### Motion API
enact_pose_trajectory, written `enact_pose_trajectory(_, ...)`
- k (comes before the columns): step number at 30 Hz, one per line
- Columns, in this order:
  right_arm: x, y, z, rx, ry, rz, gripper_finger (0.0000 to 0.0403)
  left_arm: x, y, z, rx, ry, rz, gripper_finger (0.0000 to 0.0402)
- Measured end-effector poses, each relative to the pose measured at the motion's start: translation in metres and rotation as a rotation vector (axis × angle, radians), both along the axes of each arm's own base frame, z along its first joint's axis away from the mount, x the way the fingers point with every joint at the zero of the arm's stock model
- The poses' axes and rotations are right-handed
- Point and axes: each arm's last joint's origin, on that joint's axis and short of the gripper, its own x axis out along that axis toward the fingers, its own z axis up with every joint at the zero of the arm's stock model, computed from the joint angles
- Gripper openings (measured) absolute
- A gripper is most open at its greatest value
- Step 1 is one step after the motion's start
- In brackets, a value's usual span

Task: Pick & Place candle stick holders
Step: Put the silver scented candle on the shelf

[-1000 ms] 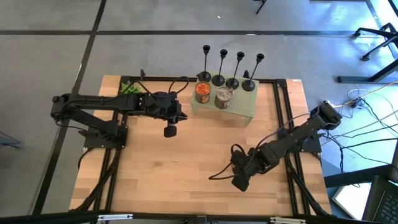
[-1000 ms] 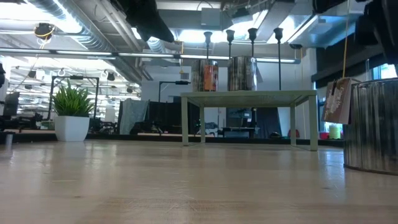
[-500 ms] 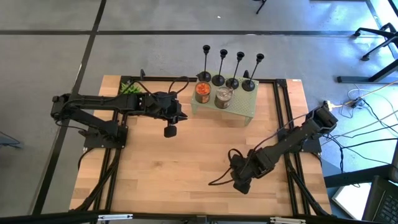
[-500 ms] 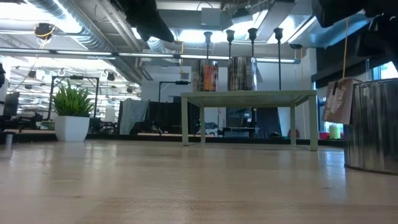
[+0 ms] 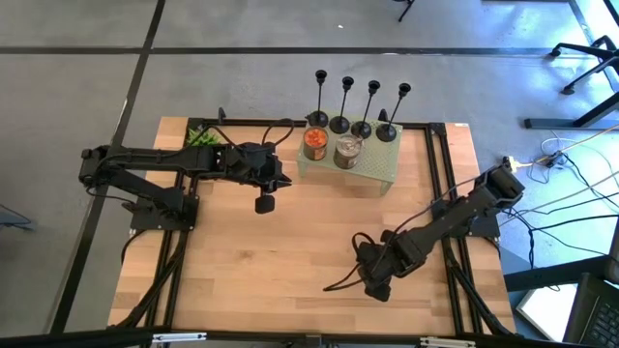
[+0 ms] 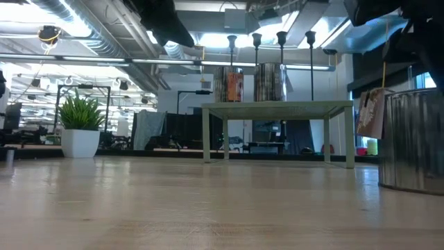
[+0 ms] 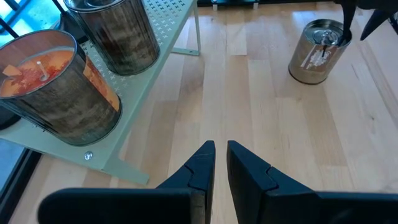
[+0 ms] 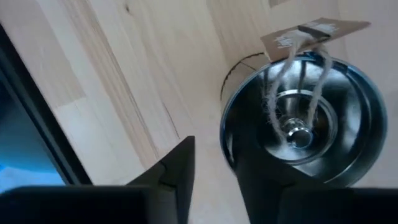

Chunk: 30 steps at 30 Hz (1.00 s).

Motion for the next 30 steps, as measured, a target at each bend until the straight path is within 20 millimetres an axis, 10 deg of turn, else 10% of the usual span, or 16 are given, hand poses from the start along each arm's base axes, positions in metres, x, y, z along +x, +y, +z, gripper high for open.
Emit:
enact_pose_trajectory(9, 0.003, 0.0, -0.004, -0.044, -0.028, 0.015, 0.0013, 0.0, 0.0, 0.0, 0.0, 0.0, 0.0, 0.0036)
enact_pose_trajectory(30, -0.002, -0.003, 0.036, -0.107, 0.106, 0.11, 0.0003, 0.0, 0.0, 0.0, 0.0, 0.0, 0.0, 0.0036)
